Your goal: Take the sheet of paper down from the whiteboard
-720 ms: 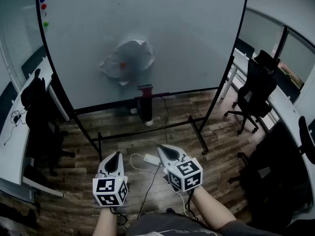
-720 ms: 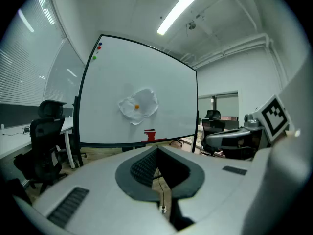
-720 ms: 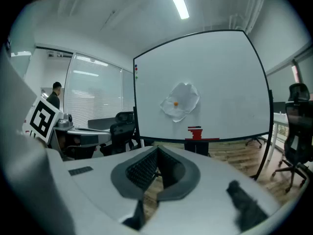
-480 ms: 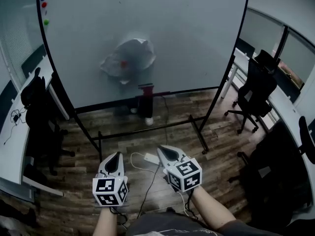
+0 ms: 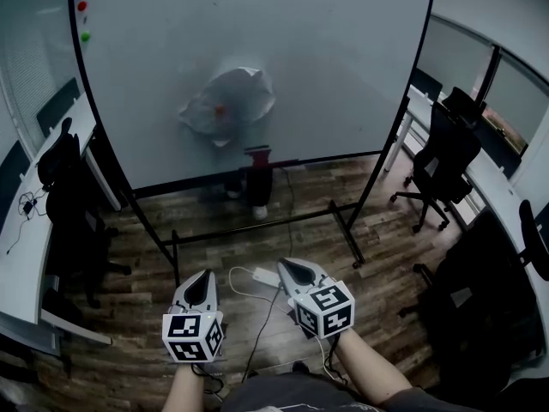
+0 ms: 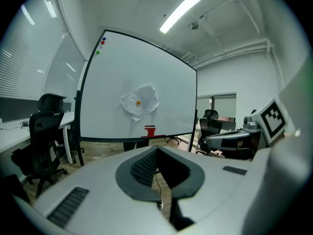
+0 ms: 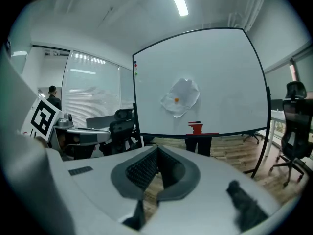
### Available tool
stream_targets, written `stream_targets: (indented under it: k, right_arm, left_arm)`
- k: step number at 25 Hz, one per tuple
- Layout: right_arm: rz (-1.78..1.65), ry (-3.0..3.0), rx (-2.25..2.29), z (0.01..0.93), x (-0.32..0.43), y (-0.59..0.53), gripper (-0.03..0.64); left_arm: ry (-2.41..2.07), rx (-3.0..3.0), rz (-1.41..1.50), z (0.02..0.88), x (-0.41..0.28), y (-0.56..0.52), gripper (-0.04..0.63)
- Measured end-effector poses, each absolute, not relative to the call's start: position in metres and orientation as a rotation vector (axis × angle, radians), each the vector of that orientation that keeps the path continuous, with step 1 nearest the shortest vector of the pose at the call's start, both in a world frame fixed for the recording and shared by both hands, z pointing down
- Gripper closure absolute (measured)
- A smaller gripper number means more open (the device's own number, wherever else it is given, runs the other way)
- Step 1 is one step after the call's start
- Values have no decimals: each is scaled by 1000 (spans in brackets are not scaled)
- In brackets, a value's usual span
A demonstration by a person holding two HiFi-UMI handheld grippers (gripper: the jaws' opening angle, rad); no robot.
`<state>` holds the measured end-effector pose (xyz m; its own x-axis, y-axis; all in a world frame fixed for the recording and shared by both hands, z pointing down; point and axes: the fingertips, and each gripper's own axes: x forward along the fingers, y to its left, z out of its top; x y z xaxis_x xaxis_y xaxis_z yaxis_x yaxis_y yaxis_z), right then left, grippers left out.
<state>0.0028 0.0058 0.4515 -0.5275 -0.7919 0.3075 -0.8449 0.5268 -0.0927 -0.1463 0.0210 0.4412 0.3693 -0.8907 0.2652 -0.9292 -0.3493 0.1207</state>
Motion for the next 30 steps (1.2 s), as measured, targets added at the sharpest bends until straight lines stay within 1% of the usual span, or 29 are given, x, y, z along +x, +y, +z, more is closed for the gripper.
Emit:
stream_targets:
  k: [6, 16, 23, 30]
  right_arm:
    - [281, -2540, 1426, 450, -6, 13, 595]
    - [401, -2486, 1539, 466, 7, 12, 594]
    - [442, -2515, 1575, 469, 18, -41, 594]
    - [435, -2561, 1532, 461, 29, -120, 594]
  left_arm:
    - [-1562, 2430, 239, 443, -152, 23, 583]
    - [-1505, 2494, 239, 442, -156, 15, 582]
    - [-1554, 2462, 223, 446, -158, -18, 583]
    - [-1619, 2459, 208, 433, -147, -79, 583]
